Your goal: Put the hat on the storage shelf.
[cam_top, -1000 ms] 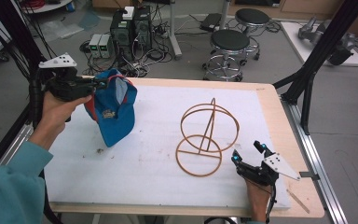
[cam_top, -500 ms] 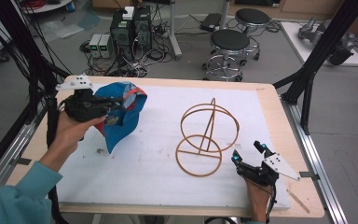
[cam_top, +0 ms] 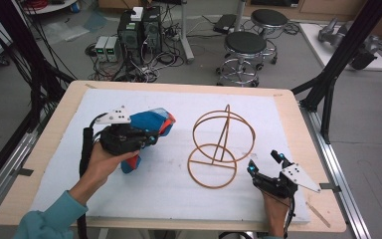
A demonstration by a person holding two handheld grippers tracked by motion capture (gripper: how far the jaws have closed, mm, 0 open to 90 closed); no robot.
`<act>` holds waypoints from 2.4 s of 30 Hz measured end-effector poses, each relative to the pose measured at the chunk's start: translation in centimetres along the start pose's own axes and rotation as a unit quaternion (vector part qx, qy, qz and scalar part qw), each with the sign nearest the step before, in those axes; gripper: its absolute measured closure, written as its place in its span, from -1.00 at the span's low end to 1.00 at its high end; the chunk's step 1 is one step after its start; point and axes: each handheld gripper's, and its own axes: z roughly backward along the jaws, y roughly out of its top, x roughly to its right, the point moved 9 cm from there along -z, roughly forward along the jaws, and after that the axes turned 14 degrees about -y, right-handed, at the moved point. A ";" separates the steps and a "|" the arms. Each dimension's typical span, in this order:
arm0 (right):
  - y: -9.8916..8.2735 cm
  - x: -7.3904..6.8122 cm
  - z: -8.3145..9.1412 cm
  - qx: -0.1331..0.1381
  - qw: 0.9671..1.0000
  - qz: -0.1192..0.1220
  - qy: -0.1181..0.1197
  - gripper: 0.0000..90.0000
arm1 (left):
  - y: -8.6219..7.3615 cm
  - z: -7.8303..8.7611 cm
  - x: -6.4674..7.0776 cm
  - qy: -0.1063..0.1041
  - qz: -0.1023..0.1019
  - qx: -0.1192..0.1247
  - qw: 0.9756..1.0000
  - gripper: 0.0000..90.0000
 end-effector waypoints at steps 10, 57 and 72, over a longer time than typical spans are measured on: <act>0.0 0.0 0.0 0.001 1.000 0.002 0.001 -0.78 | -0.7 -0.9 1.0 -0.030 -0.002 -0.014 0.999 0.75; 0.0 0.0 0.0 0.002 1.000 0.003 0.001 -0.78 | -8.5 -1.1 -3.1 -0.040 -0.027 -0.138 0.989 -0.73; 0.0 0.0 0.1 0.004 1.000 0.001 0.001 -0.78 | -10.4 -2.9 -3.9 -0.029 -0.060 -0.190 0.980 -0.66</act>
